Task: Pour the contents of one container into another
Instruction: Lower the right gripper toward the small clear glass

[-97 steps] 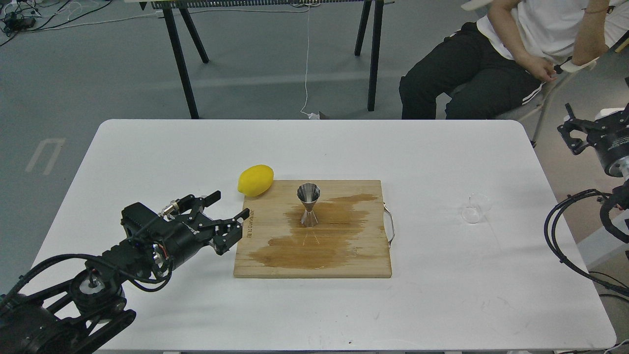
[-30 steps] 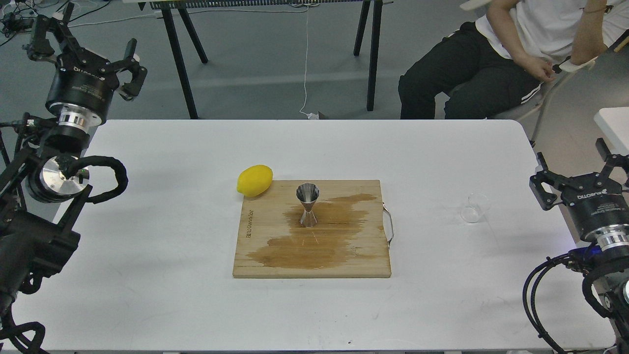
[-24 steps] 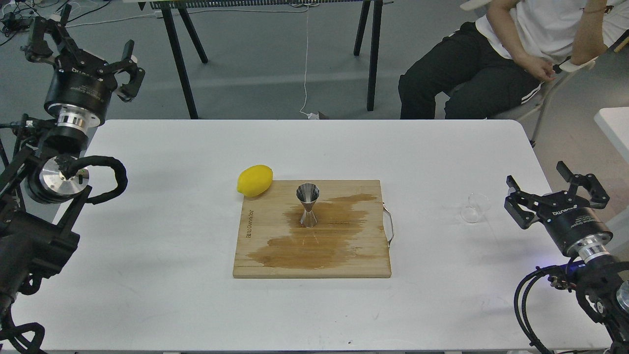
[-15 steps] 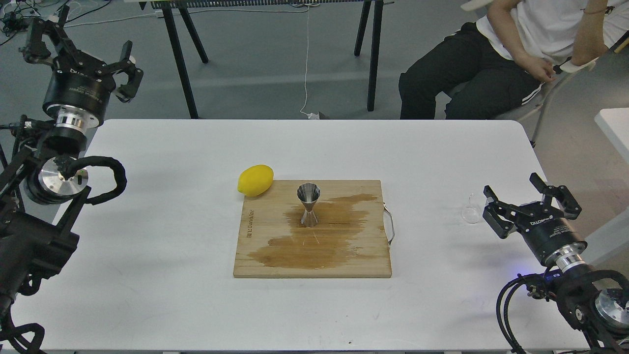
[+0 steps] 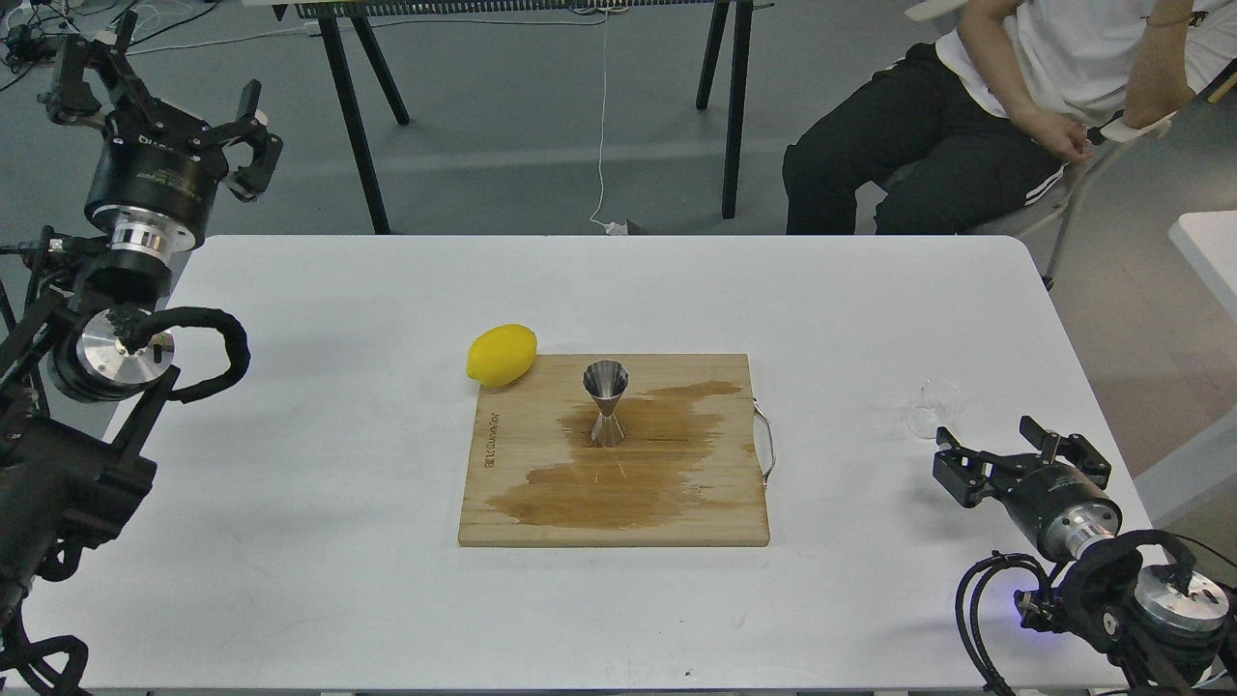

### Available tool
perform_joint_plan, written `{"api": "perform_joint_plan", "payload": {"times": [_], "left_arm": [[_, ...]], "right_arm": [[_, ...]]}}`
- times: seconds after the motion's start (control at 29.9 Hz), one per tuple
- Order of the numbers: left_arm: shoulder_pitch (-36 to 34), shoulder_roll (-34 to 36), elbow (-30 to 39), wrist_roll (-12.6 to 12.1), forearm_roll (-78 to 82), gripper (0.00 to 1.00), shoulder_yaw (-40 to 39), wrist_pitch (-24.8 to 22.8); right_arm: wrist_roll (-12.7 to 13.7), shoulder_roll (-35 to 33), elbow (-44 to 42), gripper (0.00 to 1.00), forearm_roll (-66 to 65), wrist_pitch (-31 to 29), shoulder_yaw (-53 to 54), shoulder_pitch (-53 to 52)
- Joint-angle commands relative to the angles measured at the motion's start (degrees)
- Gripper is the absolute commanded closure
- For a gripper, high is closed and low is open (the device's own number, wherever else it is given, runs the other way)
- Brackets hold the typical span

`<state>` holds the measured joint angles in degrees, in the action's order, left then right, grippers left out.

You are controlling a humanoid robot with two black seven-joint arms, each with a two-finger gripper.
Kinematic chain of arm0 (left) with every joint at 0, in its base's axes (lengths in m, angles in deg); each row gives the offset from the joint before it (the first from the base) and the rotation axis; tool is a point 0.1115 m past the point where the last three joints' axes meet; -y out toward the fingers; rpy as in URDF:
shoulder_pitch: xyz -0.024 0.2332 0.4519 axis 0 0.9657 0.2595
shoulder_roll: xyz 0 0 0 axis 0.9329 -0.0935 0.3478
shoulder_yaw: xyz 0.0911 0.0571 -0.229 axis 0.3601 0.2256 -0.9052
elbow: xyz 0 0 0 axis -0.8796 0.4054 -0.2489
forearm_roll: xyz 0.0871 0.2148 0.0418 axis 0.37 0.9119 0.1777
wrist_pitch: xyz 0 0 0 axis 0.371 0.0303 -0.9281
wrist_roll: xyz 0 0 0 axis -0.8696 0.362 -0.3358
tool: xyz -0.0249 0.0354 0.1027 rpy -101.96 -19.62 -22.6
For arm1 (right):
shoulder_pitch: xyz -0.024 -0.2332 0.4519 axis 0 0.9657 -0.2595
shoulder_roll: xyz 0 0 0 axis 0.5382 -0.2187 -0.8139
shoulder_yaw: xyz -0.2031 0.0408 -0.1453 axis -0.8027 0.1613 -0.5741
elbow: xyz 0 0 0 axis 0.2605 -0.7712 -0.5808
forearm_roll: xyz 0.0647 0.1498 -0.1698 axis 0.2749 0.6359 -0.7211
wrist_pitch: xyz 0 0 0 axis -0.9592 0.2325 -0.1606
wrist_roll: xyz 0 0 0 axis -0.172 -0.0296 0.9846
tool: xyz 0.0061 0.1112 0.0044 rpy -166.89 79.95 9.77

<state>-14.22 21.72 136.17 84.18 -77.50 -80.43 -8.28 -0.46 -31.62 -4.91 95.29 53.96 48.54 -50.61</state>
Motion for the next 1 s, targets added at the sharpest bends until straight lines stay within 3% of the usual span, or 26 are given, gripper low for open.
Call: {"api": "perform_joint_plan", "payload": {"times": [0.0,0.7,0.97], "left_arm": [[0.00,0.00,-0.01,-0.05,0.08,0.00,0.00,0.06],[0.17,0.17,-0.01,-0.05,0.09,0.00,0.09,0.06],[0.09,0.17,-0.01,-0.05,0.17,0.00,0.09,-0.03]], "right_arm": [[-0.89,0.07,-3.96,0.03,-1.79,2.49,-0.03,-3.92],[-0.81,1.39,-9.95,0.04,-3.03,2.22,-4.16,-10.52],[-0.28,2.97,-15.31,0.12,-3.03,2.14,-4.25,-14.47]]}}
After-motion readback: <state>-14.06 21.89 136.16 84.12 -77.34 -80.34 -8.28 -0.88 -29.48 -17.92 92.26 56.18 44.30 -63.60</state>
